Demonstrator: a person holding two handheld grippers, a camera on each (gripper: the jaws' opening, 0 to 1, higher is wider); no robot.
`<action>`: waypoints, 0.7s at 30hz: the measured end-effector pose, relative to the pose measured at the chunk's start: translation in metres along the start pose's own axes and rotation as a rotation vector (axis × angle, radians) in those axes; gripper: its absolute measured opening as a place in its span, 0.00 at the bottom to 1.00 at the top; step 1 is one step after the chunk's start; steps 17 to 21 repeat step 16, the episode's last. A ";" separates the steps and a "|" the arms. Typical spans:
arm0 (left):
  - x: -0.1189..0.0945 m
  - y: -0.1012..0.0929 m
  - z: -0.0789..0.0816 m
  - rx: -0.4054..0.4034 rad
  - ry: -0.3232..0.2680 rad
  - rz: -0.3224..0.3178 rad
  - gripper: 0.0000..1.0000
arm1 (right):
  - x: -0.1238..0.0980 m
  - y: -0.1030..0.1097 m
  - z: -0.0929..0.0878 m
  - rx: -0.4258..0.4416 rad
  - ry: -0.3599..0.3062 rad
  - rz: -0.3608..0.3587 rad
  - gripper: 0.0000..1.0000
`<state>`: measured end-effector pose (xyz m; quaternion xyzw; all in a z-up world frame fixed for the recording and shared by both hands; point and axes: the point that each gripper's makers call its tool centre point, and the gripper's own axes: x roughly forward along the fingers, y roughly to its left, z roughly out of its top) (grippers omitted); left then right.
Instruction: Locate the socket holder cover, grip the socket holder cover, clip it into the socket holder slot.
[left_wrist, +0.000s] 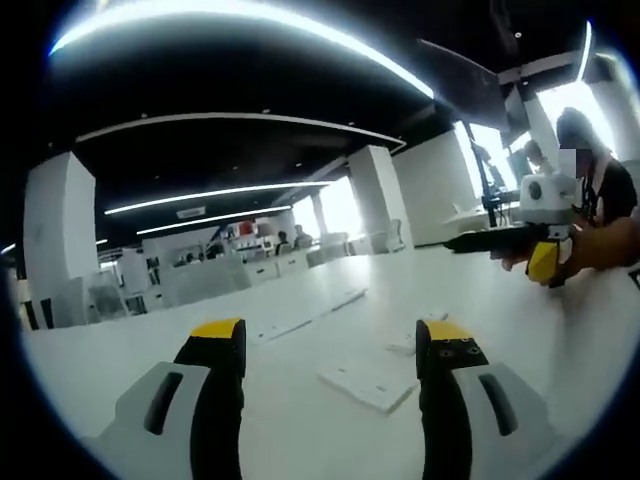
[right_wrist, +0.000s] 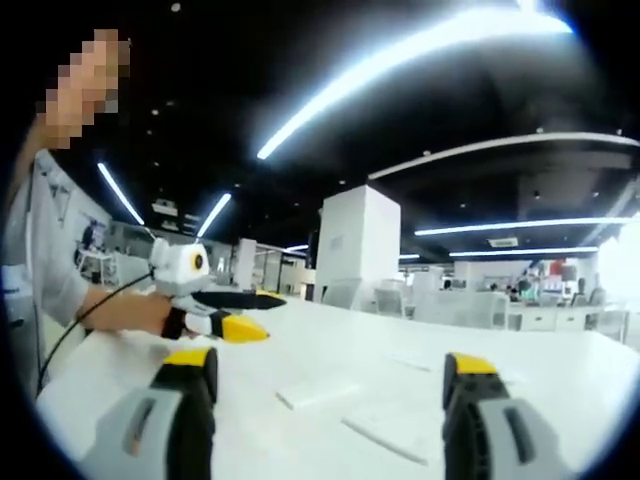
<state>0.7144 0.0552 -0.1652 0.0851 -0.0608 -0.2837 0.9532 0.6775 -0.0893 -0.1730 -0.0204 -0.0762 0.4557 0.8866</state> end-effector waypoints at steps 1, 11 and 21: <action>0.000 0.000 0.001 -0.009 -0.006 0.000 0.68 | 0.000 0.000 0.000 -0.003 0.001 0.000 0.93; -0.009 -0.002 0.029 -0.070 -0.129 -0.038 0.75 | -0.005 -0.007 0.019 0.049 -0.088 -0.026 0.93; -0.009 -0.007 0.032 -0.121 -0.143 -0.065 0.82 | -0.005 -0.005 0.017 0.067 -0.088 -0.022 0.95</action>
